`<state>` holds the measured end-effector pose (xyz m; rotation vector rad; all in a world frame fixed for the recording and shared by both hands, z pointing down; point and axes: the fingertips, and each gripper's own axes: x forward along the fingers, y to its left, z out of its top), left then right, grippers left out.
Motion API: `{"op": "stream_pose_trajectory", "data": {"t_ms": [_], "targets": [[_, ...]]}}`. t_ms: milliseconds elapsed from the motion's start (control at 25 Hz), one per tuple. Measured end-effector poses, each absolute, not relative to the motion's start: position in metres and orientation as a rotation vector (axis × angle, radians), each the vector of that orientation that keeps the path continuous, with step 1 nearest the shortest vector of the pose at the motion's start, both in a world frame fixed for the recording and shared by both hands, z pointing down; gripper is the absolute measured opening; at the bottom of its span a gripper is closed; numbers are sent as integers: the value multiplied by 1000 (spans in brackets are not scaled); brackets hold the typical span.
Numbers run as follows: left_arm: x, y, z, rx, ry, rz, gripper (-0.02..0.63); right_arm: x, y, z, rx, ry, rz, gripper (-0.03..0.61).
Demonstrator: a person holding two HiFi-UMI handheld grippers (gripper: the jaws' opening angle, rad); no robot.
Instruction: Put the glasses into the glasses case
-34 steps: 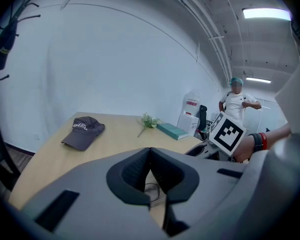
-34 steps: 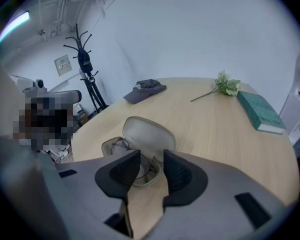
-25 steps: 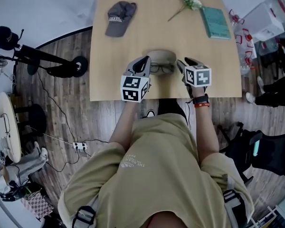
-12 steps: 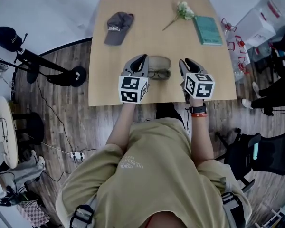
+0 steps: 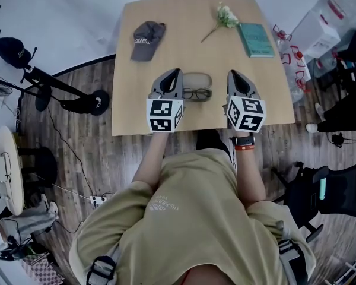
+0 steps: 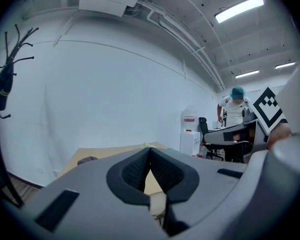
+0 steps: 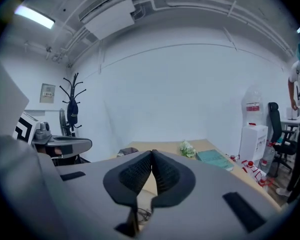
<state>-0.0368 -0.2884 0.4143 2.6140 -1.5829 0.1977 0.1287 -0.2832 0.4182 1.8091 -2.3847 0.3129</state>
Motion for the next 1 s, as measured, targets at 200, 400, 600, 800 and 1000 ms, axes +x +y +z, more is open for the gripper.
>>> {"op": "stream_pose_trajectory", "data": {"t_ms": [200, 400, 600, 800, 1000], "targets": [[-41, -284, 410, 2618, -1594, 174, 21, 126, -275, 411, 1835, -2373, 274, 14], [-39, -280, 403, 2637, -1588, 141, 21, 116, -270, 405, 1812, -2389, 255, 14], [-41, -269, 391, 2637, -1560, 98, 21, 112, -257, 396, 1819, -2393, 226, 14], [-61, -244, 380, 2639, -1558, 64, 21, 94, -230, 393, 1793, -2393, 249, 14], [-146, -222, 396, 2548, -1602, 151, 23, 3, -210, 405, 1559, -2449, 276, 14]]}}
